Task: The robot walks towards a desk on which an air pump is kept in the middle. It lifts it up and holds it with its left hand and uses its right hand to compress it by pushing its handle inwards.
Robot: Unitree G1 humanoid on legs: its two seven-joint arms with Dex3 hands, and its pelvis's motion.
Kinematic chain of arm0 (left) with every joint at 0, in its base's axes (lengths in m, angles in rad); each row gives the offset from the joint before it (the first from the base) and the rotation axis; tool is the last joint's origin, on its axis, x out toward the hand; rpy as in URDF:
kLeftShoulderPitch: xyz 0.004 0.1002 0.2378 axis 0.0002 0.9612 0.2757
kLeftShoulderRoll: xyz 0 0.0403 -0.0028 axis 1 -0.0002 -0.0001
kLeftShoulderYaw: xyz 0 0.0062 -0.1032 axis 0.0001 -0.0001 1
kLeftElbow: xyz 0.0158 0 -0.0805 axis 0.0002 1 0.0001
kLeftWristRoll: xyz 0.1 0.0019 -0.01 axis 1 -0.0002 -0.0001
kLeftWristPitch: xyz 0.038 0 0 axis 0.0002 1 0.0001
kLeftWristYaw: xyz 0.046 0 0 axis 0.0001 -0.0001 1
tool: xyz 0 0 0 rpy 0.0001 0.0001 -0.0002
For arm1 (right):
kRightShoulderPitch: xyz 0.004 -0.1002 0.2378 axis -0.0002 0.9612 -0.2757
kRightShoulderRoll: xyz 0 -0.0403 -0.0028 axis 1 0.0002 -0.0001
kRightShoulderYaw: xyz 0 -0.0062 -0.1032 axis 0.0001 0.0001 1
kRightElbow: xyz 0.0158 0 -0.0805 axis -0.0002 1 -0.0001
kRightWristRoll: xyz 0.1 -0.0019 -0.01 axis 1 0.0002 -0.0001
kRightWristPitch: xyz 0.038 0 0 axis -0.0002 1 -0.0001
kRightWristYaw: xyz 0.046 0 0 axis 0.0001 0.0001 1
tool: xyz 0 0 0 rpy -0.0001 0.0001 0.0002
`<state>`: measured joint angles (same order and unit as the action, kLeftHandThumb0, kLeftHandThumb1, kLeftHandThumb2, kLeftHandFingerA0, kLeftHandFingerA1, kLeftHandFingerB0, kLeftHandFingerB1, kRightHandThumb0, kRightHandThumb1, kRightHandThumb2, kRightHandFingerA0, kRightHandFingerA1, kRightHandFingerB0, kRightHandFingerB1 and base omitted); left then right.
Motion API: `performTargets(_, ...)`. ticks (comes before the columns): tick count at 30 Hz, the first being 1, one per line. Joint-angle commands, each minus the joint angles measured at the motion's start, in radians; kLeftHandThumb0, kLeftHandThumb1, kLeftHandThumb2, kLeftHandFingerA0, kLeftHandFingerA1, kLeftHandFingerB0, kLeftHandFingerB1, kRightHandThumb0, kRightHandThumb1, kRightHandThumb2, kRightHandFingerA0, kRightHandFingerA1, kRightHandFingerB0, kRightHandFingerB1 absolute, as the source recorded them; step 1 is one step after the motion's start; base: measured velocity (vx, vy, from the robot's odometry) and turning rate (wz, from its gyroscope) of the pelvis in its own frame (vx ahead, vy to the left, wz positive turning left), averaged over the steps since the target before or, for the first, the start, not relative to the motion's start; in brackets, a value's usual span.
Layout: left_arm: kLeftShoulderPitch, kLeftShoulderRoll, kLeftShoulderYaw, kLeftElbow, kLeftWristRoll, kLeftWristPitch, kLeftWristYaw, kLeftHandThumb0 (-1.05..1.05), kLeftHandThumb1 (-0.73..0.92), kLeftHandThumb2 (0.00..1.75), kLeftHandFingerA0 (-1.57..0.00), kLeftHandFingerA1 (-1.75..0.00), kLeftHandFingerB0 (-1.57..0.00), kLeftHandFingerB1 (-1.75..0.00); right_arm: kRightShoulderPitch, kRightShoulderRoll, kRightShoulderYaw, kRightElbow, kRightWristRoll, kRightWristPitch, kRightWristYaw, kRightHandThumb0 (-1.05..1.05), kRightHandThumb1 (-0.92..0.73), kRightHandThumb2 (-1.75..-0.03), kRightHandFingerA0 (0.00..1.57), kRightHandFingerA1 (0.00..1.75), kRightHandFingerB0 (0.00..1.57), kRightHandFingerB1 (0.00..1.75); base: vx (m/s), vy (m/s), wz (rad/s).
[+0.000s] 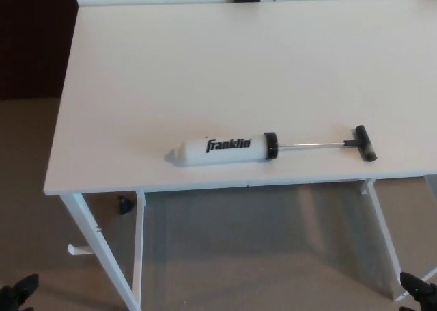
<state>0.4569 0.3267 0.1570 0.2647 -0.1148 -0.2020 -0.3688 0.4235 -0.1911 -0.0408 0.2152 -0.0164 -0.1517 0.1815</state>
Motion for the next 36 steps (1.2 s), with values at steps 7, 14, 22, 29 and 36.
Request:
performTargets(7, -0.011, 0.012, 0.0, 0.012, 0.024, -0.014, 0.002, -0.74, 0.71, 0.98, -0.04, -0.33, -0.04, -0.2, -0.008, -0.009, -0.005, 0.008, -0.008, 0.006, -0.005, -0.73, -0.78, -1.09, 0.04, 0.45, 0.02, 0.26, 0.0, -0.082, 0.02)
performTargets(14, 0.025, -0.06, 0.057, -0.082, -0.059, 0.034, 0.046, -0.62, 0.6, 0.93, 0.0, -0.4, 0.0, -0.29, -0.019, 0.0, -0.007, 0.008, -0.016, 0.015, -0.021, -0.74, -0.78, -1.07, 0.05, 0.45, 0.0, 0.25, 0.0, 0.0, 0.0)
performTargets(22, 0.109, -0.224, 0.386, -0.369, -0.308, -0.011, 0.251, -0.42, 0.58, 0.62, -0.01, -0.2, -0.02, -0.2, 0.003, -0.004, -0.015, -0.046, 0.001, 0.027, -0.004, -0.76, -0.79, -1.08, 0.04, 0.39, 0.01, 0.23, 0.0, 0.0, 0.0)
performTargets(29, -0.036, -0.066, 0.602, -0.786, -0.261, 0.033, 0.355, -0.4, 0.49, 0.56, -0.08, -0.31, -0.12, -0.28, 0.002, -0.01, -0.023, -0.065, 0.007, 0.037, 0.0, -0.71, -0.77, -1.08, 0.03, 0.43, 0.02, 0.26, 0.0, 0.0, 0.0)
performTargets(36, -0.361, 0.212, 0.488, -1.022, -0.048, 0.245, 0.274, -0.32, 0.23, 0.83, -0.01, -0.51, 0.0, -0.48, 0.001, -0.007, -0.024, -0.058, 0.0, 0.038, -0.01, -0.66, -0.77, -1.1, 0.02, 0.44, 0.0, 0.3, 0.0, 0.0, 0.0)
